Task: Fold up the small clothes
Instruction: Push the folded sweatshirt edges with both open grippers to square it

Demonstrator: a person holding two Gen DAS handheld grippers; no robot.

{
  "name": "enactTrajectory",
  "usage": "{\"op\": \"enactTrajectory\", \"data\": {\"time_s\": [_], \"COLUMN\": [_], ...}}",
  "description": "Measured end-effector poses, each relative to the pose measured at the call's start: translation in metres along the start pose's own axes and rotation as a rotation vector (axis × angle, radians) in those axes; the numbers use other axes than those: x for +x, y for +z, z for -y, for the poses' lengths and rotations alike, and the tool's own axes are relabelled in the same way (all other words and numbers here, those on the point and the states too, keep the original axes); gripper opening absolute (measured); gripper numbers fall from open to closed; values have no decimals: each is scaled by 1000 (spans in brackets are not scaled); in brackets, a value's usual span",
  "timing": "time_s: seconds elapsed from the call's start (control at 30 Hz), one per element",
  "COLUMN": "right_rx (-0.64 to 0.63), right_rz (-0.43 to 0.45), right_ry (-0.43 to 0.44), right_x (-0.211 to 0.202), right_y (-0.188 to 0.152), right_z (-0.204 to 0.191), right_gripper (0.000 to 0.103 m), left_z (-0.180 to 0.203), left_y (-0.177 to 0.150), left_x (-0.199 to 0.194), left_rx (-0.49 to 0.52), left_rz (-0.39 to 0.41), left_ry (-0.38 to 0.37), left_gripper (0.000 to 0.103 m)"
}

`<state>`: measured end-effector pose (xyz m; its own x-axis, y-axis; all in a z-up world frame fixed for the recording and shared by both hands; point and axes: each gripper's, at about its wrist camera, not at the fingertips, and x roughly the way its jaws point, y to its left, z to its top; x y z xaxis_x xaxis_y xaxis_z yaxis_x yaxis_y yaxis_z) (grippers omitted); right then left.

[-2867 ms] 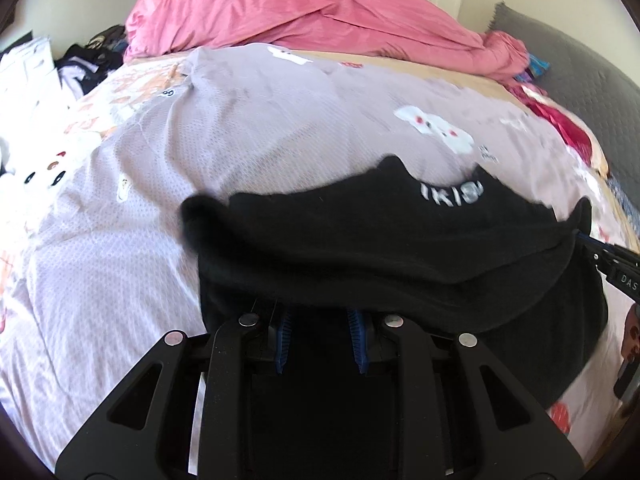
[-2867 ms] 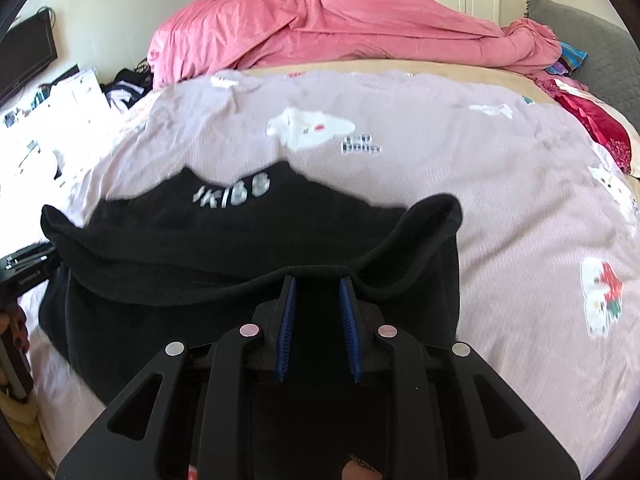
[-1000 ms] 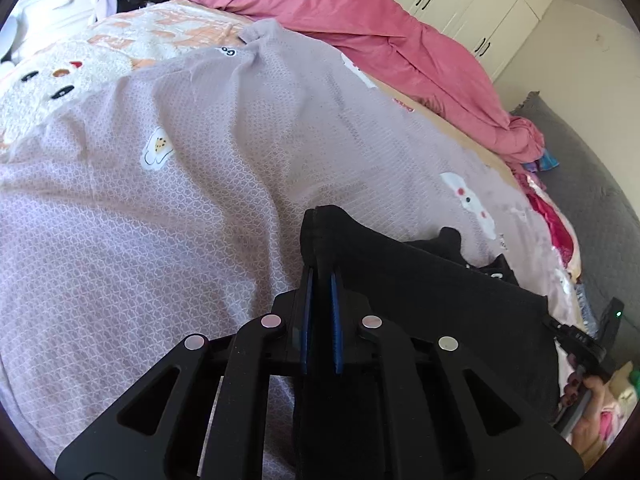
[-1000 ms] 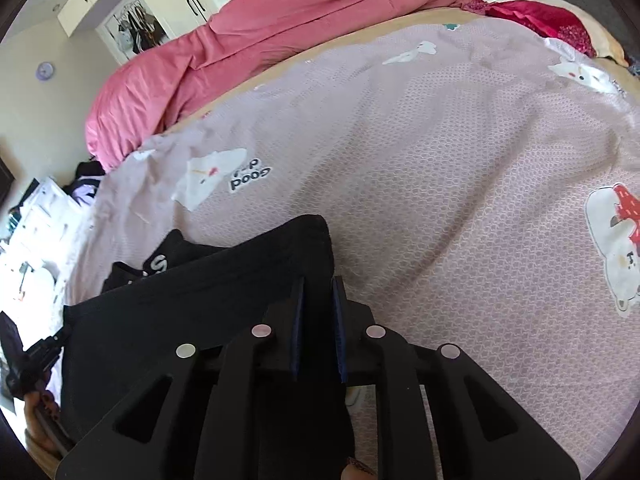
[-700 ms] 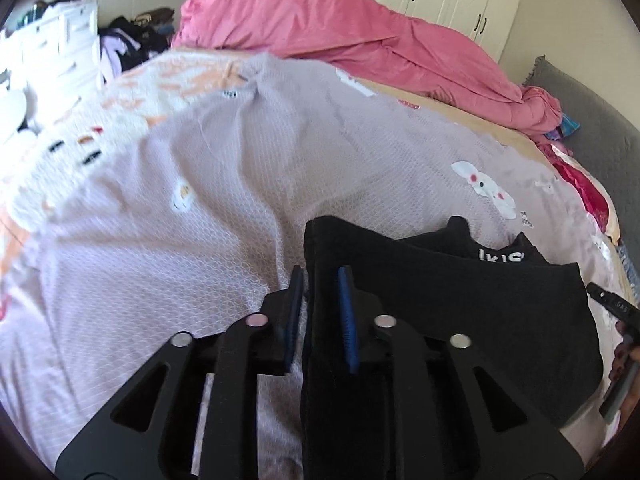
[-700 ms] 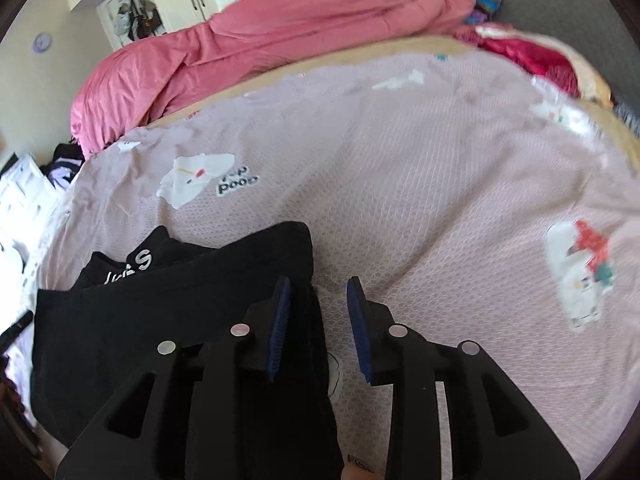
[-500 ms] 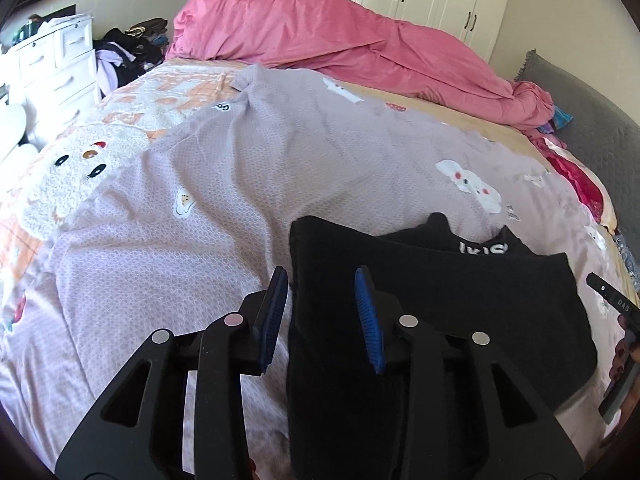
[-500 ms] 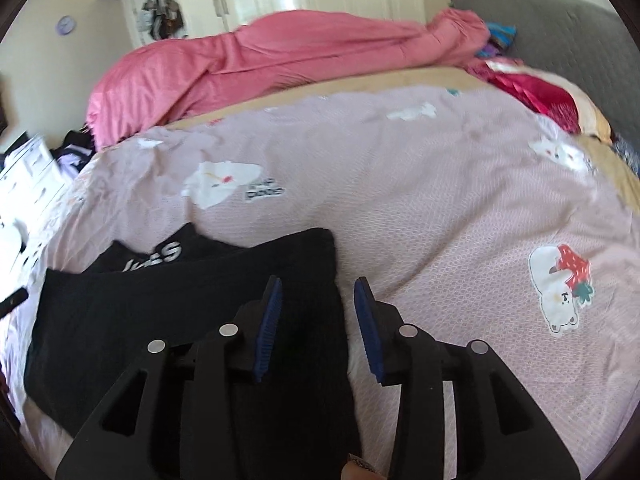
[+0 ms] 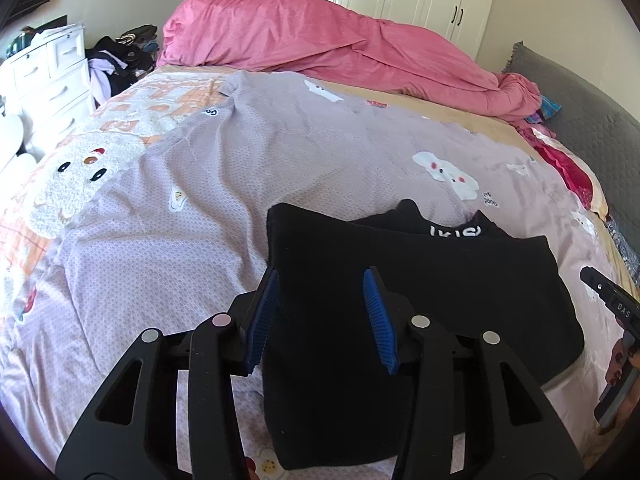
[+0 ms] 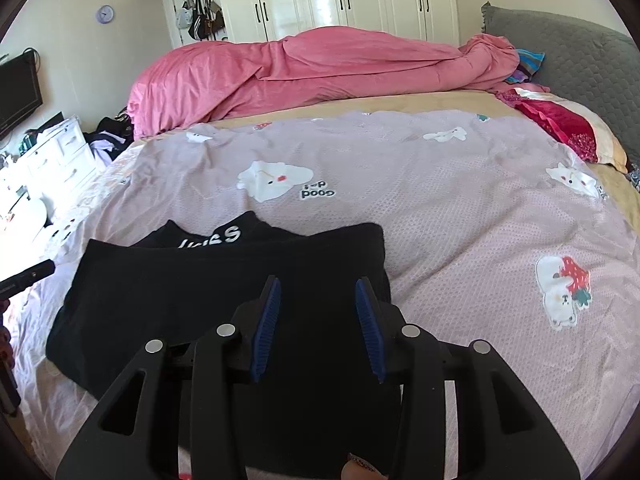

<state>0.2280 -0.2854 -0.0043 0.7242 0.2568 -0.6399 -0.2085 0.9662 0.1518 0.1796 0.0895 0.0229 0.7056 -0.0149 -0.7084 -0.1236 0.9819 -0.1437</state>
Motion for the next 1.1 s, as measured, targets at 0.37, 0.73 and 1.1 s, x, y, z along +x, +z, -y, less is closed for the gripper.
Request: {"op": "enactTrajectory", "data": {"time_s": [0.37, 0.73, 1.1], "right_rx": [-11, -98, -26], "right_rz": [-13, -76, -211], "right_ry": [17, 43, -5], "right_x": [-26, -23, 7], "right_y": [-35, -52, -65], "right_z": [-8, -47, -28], "right_gripper": [38, 42, 42], "left_z": [21, 41, 42], "left_y": [-23, -53, -69], "left_x": [-10, -9, 11], "left_rx": [24, 80, 89], "left_rz": [-27, -75, -152], "left_ry": [-49, -80, -51], "left_gripper": [36, 39, 44]}}
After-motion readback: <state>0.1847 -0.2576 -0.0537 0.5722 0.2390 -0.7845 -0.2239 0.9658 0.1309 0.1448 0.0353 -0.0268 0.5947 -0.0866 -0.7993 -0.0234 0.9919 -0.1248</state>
